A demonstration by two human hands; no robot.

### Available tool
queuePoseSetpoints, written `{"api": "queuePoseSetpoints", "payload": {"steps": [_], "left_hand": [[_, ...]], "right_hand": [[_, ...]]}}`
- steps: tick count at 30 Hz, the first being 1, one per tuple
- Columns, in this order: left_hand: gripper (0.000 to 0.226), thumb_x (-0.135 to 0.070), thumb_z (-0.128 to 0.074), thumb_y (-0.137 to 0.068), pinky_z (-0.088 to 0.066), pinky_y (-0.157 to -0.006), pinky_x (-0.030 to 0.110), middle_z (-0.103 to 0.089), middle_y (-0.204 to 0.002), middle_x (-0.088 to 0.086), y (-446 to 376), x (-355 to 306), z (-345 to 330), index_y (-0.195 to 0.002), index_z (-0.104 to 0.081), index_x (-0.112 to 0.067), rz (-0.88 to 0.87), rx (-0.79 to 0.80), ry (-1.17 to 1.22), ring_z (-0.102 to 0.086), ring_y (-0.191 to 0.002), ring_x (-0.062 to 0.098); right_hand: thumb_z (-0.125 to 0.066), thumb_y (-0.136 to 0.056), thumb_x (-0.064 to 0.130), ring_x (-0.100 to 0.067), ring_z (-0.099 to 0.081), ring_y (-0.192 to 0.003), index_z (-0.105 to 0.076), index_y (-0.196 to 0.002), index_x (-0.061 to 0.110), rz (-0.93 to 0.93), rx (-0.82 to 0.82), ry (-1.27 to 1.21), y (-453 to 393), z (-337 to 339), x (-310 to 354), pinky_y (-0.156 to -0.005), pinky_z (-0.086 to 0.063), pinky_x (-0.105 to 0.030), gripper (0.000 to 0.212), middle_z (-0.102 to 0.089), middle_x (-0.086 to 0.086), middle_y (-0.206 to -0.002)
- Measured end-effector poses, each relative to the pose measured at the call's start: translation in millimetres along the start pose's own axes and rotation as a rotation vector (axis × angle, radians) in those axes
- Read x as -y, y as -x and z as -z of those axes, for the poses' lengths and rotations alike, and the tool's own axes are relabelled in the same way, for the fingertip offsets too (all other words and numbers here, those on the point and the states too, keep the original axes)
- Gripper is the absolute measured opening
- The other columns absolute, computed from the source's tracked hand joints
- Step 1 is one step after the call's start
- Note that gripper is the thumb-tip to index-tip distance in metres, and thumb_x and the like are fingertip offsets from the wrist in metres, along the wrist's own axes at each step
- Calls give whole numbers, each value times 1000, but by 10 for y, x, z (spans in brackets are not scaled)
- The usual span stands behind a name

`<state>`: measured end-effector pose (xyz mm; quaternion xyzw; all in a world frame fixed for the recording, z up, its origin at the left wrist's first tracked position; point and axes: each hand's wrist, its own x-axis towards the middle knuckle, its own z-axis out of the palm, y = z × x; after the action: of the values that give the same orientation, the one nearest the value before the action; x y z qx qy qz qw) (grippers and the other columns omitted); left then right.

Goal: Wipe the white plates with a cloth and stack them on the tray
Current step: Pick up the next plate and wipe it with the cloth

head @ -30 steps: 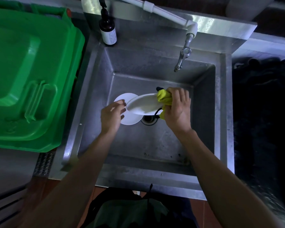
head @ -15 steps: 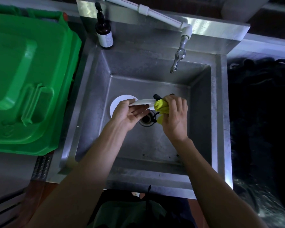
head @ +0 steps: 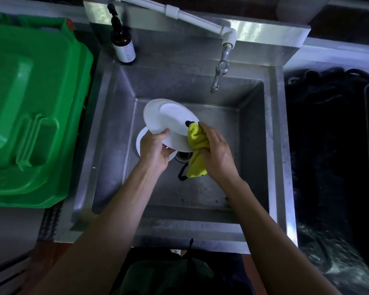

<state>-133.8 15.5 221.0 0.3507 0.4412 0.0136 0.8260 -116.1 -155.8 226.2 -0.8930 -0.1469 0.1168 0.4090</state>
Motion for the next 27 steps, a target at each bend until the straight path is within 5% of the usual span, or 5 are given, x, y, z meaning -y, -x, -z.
{"api": "queuePoseSetpoints", "payload": {"steps": [3, 8, 12, 17, 27], "left_hand": [[38, -4, -59, -96, -57, -93, 49, -69, -128, 16, 31, 33, -19, -134, -62, -10, 25, 27, -3, -68, -108, 29], [36, -10, -57, -99, -63, -76, 39, -70, -125, 16, 50, 5, -46, -135, -62, -6, 16, 48, -12, -71, -101, 27], [35, -10, -57, -100, -63, -74, 36, -70, -125, 18, 47, -4, -36, -134, -62, -5, 21, 40, 11, -70, -107, 30], [39, -13, -52, -102, -60, -83, 38, -64, -133, 22, 29, -10, 15, -138, -57, 0, 55, 64, 22, -67, -109, 32], [32, -7, -58, -99, -57, -96, 50, -70, -128, 12, 4, -35, 202, -130, -62, -12, 14, 172, 23, -67, -117, 30]], "right_hand": [[-49, -85, 3, -24, -59, -109, -42, -139, 27, -58, 52, -103, -77, -21, 155, -87, -47, -32, 59, -60, -4, -129], [-55, -87, -3, -23, -42, -139, -54, -141, 14, -18, 62, -62, -79, -100, 203, -111, -32, -24, 57, -45, -5, -153], [-56, -87, -8, -29, -43, -139, -54, -141, 6, 51, 44, -49, 2, -189, 214, -115, -35, -45, 56, -49, -12, -149], [-48, -83, -10, -31, -36, -144, -51, -144, 7, 65, 30, -7, 153, -297, 174, -116, -34, -48, 63, -43, -12, -154], [-50, -89, -5, -21, -41, -142, -51, -145, 17, -139, -11, -86, 64, -231, -28, -110, -35, -23, 60, -39, 0, -158]]}}
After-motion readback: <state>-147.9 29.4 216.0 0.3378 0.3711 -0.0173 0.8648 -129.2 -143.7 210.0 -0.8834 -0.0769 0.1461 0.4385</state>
